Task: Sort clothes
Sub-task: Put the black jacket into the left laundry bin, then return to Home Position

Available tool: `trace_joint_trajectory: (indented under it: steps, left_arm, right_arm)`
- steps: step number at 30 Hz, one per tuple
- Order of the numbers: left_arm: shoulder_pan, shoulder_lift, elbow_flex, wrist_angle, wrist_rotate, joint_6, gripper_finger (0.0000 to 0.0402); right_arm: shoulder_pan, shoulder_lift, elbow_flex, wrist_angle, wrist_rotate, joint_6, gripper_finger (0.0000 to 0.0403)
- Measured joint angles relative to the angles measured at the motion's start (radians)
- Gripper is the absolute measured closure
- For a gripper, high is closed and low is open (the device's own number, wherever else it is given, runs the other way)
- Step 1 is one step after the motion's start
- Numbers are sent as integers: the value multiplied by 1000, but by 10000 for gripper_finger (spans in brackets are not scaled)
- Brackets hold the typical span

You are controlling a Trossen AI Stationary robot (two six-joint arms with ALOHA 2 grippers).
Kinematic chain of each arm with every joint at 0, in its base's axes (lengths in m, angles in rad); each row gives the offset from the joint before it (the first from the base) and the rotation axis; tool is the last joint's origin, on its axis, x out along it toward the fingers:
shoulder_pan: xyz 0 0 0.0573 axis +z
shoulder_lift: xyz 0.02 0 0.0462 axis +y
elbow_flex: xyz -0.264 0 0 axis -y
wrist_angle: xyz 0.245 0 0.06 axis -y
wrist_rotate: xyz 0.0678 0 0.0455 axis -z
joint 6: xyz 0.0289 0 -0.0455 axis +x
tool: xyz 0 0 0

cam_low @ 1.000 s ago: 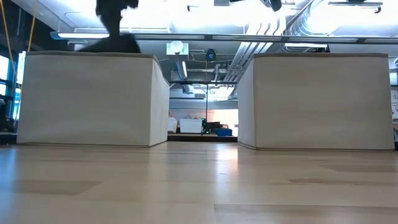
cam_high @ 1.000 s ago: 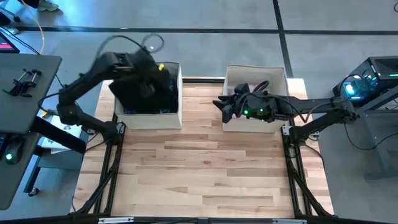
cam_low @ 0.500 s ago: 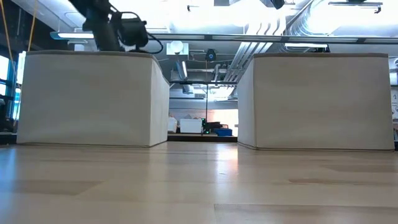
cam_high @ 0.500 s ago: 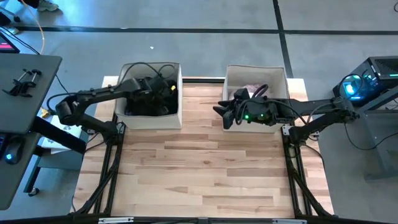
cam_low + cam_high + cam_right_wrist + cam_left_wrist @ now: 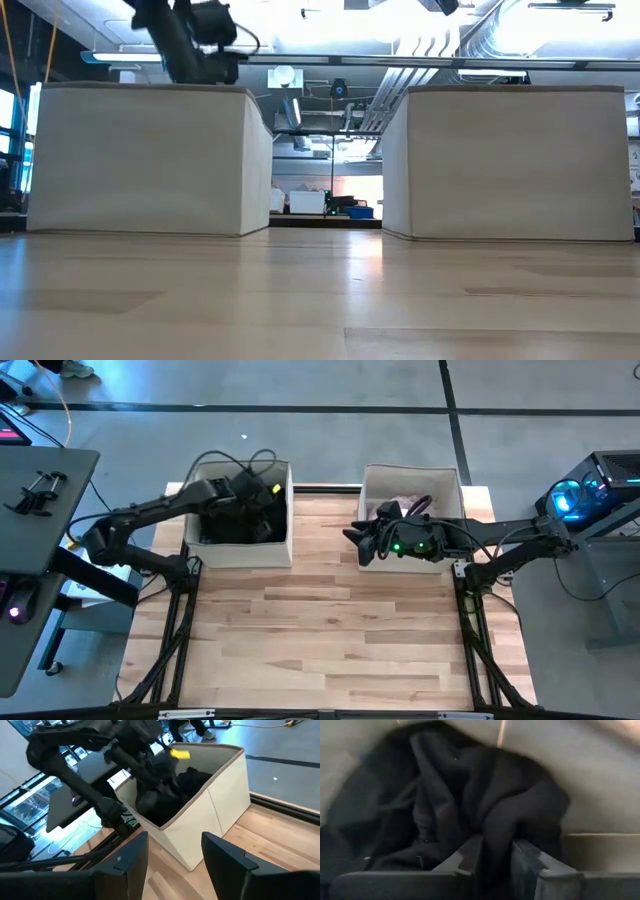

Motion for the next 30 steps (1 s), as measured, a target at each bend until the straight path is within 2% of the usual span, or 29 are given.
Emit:
trace_joint_trajectory:
  steps: [6, 13, 17, 23, 26, 30]
  left_arm:
    - [0, -30, 163, -116, -4, 0, 304]
    - [0, -50, 352, -276, -5, -22, 301]
    - [0, -77, 412, -364, -6, -45, 300]
    - [-1, -163, 405, -479, 20, -21, 300]
    - [-1, -230, 360, -460, 57, -38, 300]
    - [7, -312, 273, -430, 47, -91, 300]
  right_arm:
    - [0, 0, 0, 0, 35, -3, 229]
    - [0, 0, 0, 0, 41, -24, 229]
    - [0, 0, 0, 0, 40, -26, 229]
    - [0, 0, 0, 0, 40, -26, 229]
    - [0, 0, 0, 0, 40, -26, 229]
    - [0, 0, 0, 0, 40, -26, 229]
